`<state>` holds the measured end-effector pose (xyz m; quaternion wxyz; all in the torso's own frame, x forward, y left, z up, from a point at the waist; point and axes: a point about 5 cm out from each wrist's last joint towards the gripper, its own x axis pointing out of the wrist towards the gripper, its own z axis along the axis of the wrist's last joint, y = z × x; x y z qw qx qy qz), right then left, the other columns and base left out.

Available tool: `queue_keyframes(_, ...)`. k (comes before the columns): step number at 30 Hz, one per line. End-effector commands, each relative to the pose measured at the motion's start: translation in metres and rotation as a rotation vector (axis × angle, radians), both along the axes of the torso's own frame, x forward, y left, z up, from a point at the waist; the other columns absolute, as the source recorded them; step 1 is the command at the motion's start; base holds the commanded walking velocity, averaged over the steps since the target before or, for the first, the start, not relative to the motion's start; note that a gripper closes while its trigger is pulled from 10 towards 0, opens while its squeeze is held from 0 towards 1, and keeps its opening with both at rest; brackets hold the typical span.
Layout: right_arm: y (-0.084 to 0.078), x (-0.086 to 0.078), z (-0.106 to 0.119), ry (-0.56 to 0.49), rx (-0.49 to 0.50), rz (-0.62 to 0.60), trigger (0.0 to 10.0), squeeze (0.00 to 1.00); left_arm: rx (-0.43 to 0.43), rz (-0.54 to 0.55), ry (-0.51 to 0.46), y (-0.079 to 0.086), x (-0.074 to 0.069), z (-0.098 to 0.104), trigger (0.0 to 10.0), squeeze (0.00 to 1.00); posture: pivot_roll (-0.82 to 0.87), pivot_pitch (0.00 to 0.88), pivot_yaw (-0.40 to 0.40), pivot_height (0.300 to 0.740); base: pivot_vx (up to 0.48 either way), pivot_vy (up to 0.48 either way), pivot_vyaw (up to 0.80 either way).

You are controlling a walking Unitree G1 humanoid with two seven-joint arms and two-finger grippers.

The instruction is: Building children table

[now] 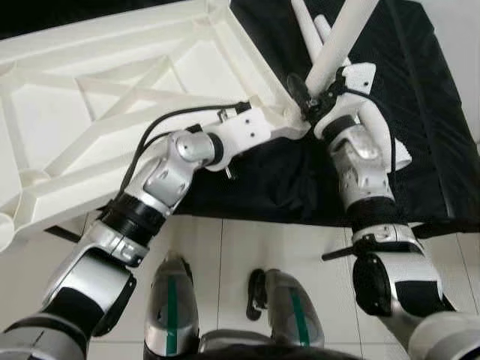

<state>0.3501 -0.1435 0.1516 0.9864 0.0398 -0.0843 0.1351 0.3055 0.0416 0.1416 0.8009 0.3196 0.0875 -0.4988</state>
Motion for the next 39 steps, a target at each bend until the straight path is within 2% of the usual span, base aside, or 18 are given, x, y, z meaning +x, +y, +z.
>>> queue_keyframes(1, -0.006, -0.001, -0.005, 0.039, 0.03, -0.077, 10.0, 0.0, -0.001, -0.028, -0.005, -0.004, -0.005, -0.001, 10.0, 0.0, 0.07, 0.017, -0.074, 0.74, 0.0, 0.0, 0.0)
queue_keyframes(2, -0.004, -0.004, -0.006, 0.043, 0.037, -0.132, 10.0, 0.0, 0.0, -0.028, -0.005, -0.004, -0.005, -0.001, 10.0, 0.0, 0.07, 0.018, -0.075, 0.74, 0.0, 0.0, 0.0)
queue_keyframes(3, -0.004, -0.004, -0.006, 0.043, 0.037, -0.132, 10.0, 0.0, 0.0, -0.028, -0.005, -0.004, -0.005, -0.001, 10.0, 0.0, 0.07, 0.018, -0.075, 0.74, 0.0, 0.0, 0.0)
queue_keyframes(5, 0.0, -0.01, -0.008, 0.053, 0.05, -0.256, 10.0, 0.0, 0.0, -0.029, -0.006, -0.004, -0.005, -0.001, 10.0, 0.0, 0.07, 0.018, -0.076, 0.74, 0.0, 0.0, 0.0)
queue_keyframes(7, 0.0, -0.01, -0.008, 0.053, 0.05, -0.256, 10.0, 0.0, 0.0, -0.029, -0.006, -0.004, -0.005, -0.001, 10.0, 0.0, 0.07, 0.018, -0.076, 0.74, 0.0, 0.0, 0.0)
queue_keyframes(8, 0.002, -0.017, -0.009, 0.056, 0.056, -0.364, 10.0, 0.0, -0.001, -0.03, -0.008, -0.005, -0.005, -0.001, 10.0, 0.0, 0.07, 0.015, -0.079, 0.74, 0.0, 0.0, 0.0)
queue_keyframes(12, 0.006, -0.025, -0.01, 0.073, 0.075, -0.457, 10.0, 0.0, -0.003, -0.032, -0.012, -0.005, -0.005, 0.0, 10.0, 0.0, 0.07, 0.015, -0.08, 0.74, 0.0, 0.0, 0.0)
queue_keyframes(15, 0.011, -0.027, -0.011, 0.075, 0.07, -0.438, 10.0, 0.0, -0.004, -0.031, -0.012, -0.005, -0.006, 0.0, 10.0, 0.0, 0.07, 0.016, -0.082, 0.74, 0.0, 0.0, 0.0)
queue_keyframes(26, 0.008, -0.027, -0.011, 0.09, 0.041, -0.436, 10.0, 0.0, -0.006, -0.033, -0.016, -0.007, -0.006, 0.0, 10.0, 0.0, 0.07, 0.014, -0.085, 0.74, 0.0, 0.0, 0.0)
queue_keyframes(27, 0.011, -0.028, -0.011, 0.102, 0.055, -0.401, 10.0, 0.67, -0.007, -0.031, -0.015, -0.007, -0.006, 0.0, 10.0, 0.0, 0.07, 0.014, -0.086, 0.74, 0.0, 0.0, 0.0)
queue_keyframes(28, 0.011, -0.028, -0.011, 0.102, 0.055, -0.401, 10.0, 0.67, -0.007, -0.031, -0.015, -0.007, -0.006, 0.0, 10.0, 0.0, 0.07, 0.014, -0.086, 0.74, 0.0, 0.0, 0.0)
queue_keyframes(29, 0.013, -0.028, -0.011, 0.098, 0.059, -0.37, 10.0, 1.0, -0.008, -0.03, -0.016, -0.007, -0.006, 0.0, 10.0, 0.0, 0.07, 0.014, -0.087, 0.74, 0.0, 0.0, 0.0)
queue_keyframes(37, 0.012, -0.029, -0.007, 0.069, 0.052, -0.312, 10.0, 1.0, -0.009, -0.028, -0.019, -0.006, -0.006, 0.001, 10.0, 0.0, 0.07, 0.016, -0.087, 0.74, 0.0, 0.0, 0.0)
queue_keyframes(39, 0.011, -0.029, -0.004, 0.047, 0.07, -0.221, 10.0, 1.0, -0.013, -0.028, -0.019, -0.006, -0.006, 0.001, 10.0, 0.0, 0.07, 0.018, -0.083, 0.74, 0.0, 0.0, 0.0)
